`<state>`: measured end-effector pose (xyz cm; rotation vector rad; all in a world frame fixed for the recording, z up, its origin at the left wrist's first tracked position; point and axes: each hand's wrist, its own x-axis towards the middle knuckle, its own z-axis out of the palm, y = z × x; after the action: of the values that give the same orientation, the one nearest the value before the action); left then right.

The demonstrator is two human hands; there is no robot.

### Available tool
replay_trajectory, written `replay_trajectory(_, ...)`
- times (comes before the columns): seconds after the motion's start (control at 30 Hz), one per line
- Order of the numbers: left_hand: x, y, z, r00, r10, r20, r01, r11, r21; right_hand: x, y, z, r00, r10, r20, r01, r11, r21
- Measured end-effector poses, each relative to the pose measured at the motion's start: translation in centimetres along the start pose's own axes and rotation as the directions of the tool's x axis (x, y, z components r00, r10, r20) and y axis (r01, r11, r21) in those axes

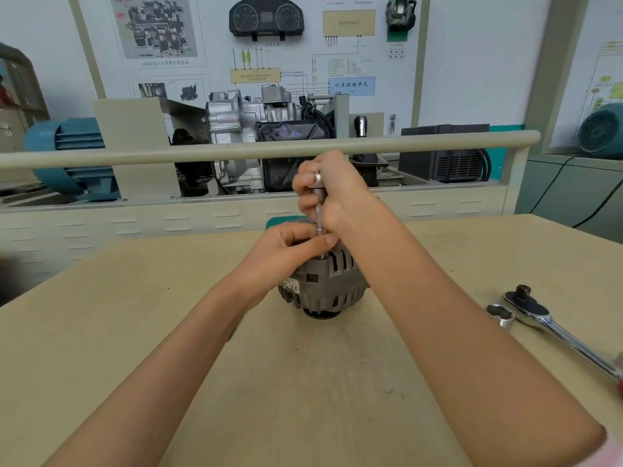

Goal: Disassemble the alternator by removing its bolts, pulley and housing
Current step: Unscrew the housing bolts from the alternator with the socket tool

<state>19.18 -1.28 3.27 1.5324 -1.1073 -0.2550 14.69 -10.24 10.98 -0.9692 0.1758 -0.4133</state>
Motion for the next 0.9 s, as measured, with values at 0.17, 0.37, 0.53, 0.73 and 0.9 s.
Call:
replay_trajectory(0.17,-0.1,0.3,-0.1,0.999,0.014,0.048,-0.015,1.000,0.014,0.9,-1.2,-1.2,0.835,0.358,0.418,-0.368,0.928,-0.060)
replay_trajectory(0.37,-0.1,0.2,0.0,0.999,0.036,0.022,-0.037,0.999,0.018,0.4,-0.8,-0.8,0.932,0.227,0.284,-0.250,0.967,0.045)
replay_trajectory(0.53,0.1,-0.1,0.2,0.998,0.042,-0.043,-0.040,0.998,0.043,-0.2,1.5,0.4,0.908,-0.326,-0.263,0.359,0.929,0.087)
replay_trajectory(0.73,0.1,0.1,0.1,1.000,0.013,0.008,-0.013,0.998,0.057,0.7,-0.5,-0.5,0.993,0.101,0.062,-0.101,0.995,0.010)
replay_trajectory(0.9,0.0,0.3,-0.1,0.996,0.055,0.067,-0.060,0.994,0.086,1.8,-1.1,-1.6,0.766,0.403,0.501,-0.417,0.904,-0.089)
